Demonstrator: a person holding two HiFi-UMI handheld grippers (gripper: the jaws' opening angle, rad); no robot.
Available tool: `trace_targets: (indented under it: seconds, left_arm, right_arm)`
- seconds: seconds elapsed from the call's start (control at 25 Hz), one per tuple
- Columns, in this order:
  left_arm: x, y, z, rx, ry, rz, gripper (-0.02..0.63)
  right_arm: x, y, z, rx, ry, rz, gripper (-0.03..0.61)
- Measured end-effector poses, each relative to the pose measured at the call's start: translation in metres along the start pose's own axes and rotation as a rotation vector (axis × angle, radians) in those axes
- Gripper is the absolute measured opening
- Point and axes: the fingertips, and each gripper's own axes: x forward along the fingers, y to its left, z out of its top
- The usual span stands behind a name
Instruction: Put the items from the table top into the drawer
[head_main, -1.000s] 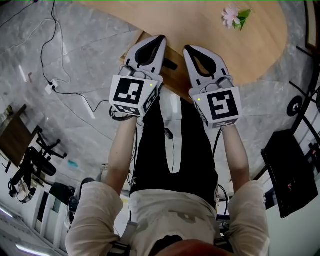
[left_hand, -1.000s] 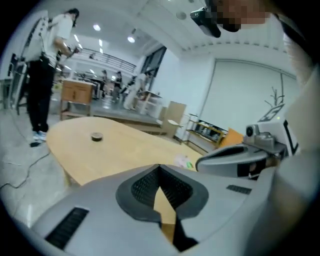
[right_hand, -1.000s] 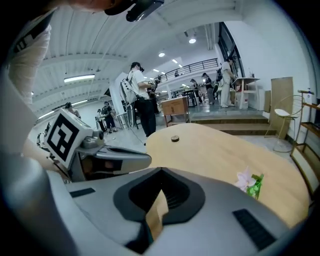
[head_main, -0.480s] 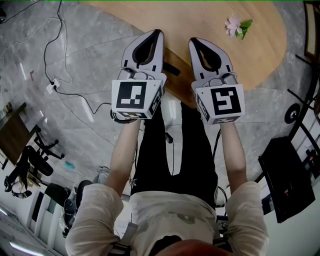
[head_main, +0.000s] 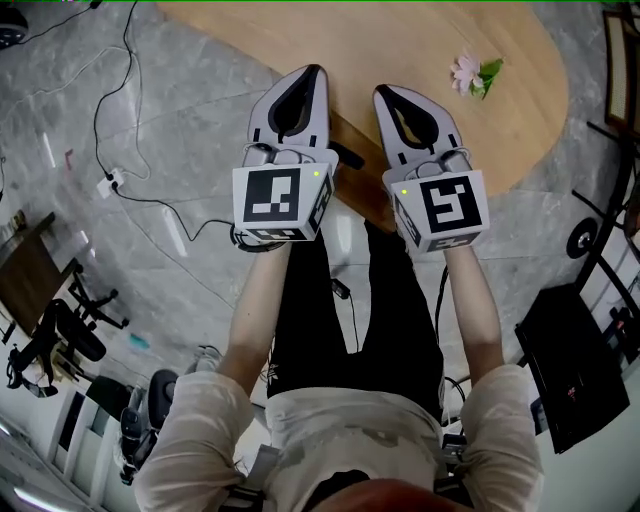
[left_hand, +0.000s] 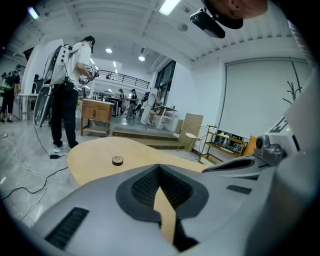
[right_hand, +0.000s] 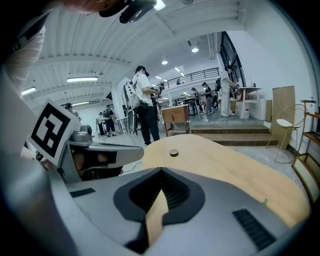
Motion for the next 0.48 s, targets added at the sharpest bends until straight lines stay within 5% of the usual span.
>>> trace_targets:
  seconds: [0.12,0.4,0.48]
  left_arm:
    - [0.017,0.021,-0.005,-0.038,0.011,-0.004,0.008]
    - [0.065,0.088,0.007,0.011,0.081,-0.081,0.008]
    - [0.091,0.105,0.012,0.025,0.110,-0.133,0.166]
  right_arm:
    - [0.022,0.001,0.011,0.001,0.008,-0.011,0.005]
    - [0.088,0.003,0.045,0.083,-0.019,-0.089,0.005]
    - [0.110,0.005,0.055,0.091,-0.024,-0.092,0.005]
